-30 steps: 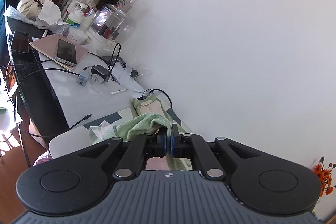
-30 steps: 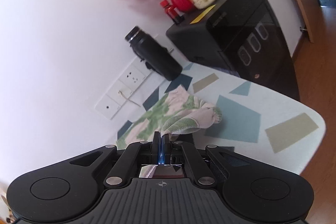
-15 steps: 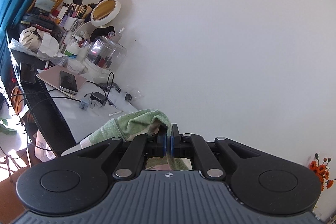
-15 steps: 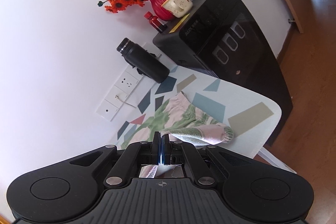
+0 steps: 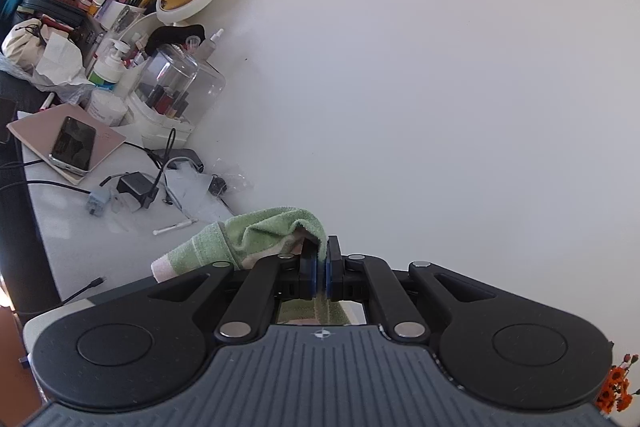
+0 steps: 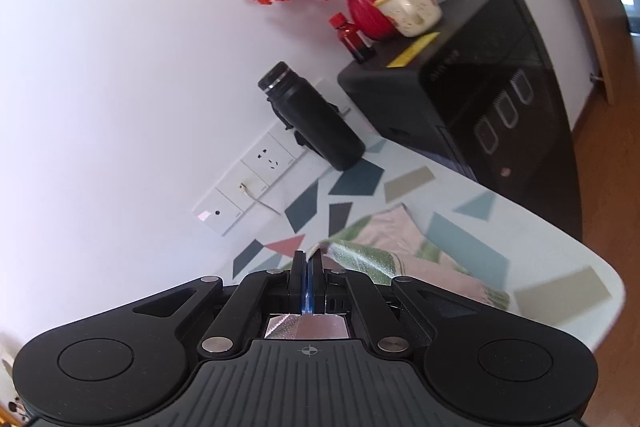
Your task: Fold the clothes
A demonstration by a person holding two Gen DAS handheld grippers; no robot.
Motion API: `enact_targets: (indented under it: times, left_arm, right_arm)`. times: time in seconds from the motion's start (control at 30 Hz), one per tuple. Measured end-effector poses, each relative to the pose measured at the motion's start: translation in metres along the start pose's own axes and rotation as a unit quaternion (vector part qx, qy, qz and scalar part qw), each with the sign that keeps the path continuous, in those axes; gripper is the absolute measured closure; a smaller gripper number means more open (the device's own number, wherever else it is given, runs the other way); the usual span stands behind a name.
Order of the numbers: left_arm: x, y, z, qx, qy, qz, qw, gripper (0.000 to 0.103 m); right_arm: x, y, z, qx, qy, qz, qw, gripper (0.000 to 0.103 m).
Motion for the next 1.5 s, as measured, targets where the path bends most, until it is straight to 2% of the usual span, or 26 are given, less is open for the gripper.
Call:
enact_targets:
  times: [0.23, 0.43, 0.8, 0.97, 1.07, 1.27, 1.33, 1.37, 1.4, 1.43, 1.47, 1.5]
  left_arm:
    - [0.111, -0.009, 0.005, -0.017, -0.033, -0.011, 0.9992, 0.099]
    - [0.198, -0.046, 0.035, -0.077, -0.089, -0.050, 0.9918, 0.099]
    - [0.299, -0.060, 0.071, -0.052, -0.151, -0.061, 0.9853, 0.099]
    - [0.343, -0.070, 0.094, -0.051, -0.183, -0.075, 0.9790, 0.099]
    - [0.368, -0.076, 0.110, -0.034, -0.202, -0.086, 0.9750, 0.099]
    - [0.401, -0.082, 0.143, 0.032, -0.242, -0.105, 0.9640, 0.098]
    - [0.410, -0.083, 0.152, 0.069, -0.266, -0.115, 0.9545, 0.092]
    - [0.415, -0.083, 0.157, 0.093, -0.285, -0.117, 0.9468, 0.080]
    - [0.419, -0.082, 0.160, 0.118, -0.303, -0.111, 0.9393, 0.059]
    - [0.422, -0.079, 0.161, 0.143, -0.318, -0.100, 0.9317, 0.049]
    - [0.421, -0.076, 0.158, 0.163, -0.324, -0.088, 0.9276, 0.034]
    - [0.418, -0.072, 0.152, 0.179, -0.325, -0.075, 0.9254, 0.024]
  right_arm:
    - [0.079, -0.039, -0.017, -0.016, 0.010, 0.034, 0.999, 0.102]
    - [0.145, -0.055, -0.019, -0.020, 0.008, 0.079, 0.997, 0.102]
    - [0.208, -0.050, -0.006, -0.031, -0.008, 0.140, 0.990, 0.102]
    - [0.237, -0.043, 0.001, -0.040, -0.022, 0.169, 0.985, 0.102]
    - [0.256, -0.039, 0.005, -0.051, -0.025, 0.180, 0.982, 0.102]
    - [0.282, -0.031, 0.015, -0.076, -0.035, 0.217, 0.973, 0.102]
    - [0.285, -0.028, 0.019, -0.076, -0.035, 0.227, 0.970, 0.102]
    - [0.286, -0.026, 0.020, -0.074, -0.035, 0.234, 0.969, 0.101]
    - [0.287, -0.024, 0.022, -0.071, -0.035, 0.240, 0.968, 0.095]
    - [0.284, -0.022, 0.021, -0.066, -0.029, 0.245, 0.967, 0.077]
    - [0.281, -0.021, 0.021, -0.061, -0.023, 0.249, 0.966, 0.069]
    - [0.278, -0.019, 0.021, -0.056, -0.017, 0.253, 0.966, 0.056]
Point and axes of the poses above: each gripper's, at about its wrist camera, not at the fingertips, and x roughly the way its jaws point, y to its right, z to its underside, the point moved 6 cm from there along x, roughly the way its jaws point, and after that the axes turned 5 degrees about z, right-handed, at the moved point
